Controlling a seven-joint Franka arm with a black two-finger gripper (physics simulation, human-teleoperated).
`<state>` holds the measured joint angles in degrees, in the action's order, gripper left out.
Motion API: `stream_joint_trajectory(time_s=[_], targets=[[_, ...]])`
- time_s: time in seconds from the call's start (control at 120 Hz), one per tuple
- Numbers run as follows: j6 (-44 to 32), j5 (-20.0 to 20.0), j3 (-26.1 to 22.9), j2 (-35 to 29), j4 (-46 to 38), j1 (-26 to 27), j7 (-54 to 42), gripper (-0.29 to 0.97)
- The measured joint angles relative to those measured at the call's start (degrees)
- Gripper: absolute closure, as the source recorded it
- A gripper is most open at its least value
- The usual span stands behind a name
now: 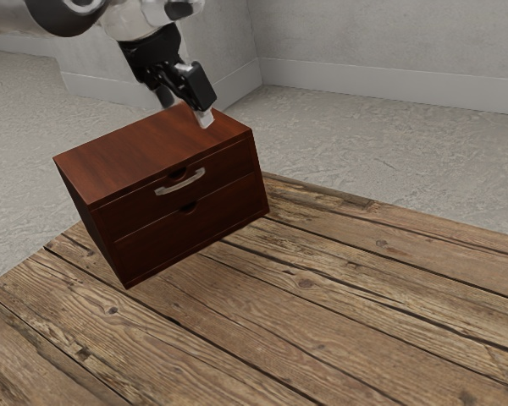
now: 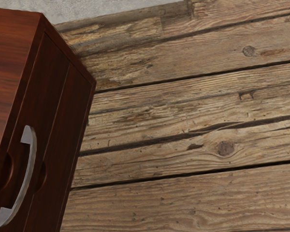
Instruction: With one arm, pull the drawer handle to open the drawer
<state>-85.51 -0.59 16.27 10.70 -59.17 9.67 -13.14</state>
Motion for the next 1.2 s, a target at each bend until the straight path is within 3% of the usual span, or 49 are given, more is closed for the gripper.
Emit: stream_joint_trajectory(time_s=[0.117,0.267,0.425,0.85,1.2], targets=[[-4.3,-4.0,-0.7,5.1,-1.5,2.3,-1.6,0.00],[-6.5,-5.1,-0.8,7.2,-3.5,2.3,-0.2,0.00],[-3.1,-2.1,-0.5,7.4,-4.0,-0.3,1.1,0.00],[0.4,1.3,-0.6,8.7,-6.3,-5.6,1.5,0.00],[-3.6,-1.5,-0.8,9.8,-6.9,-4.8,-5.0,0.00]])
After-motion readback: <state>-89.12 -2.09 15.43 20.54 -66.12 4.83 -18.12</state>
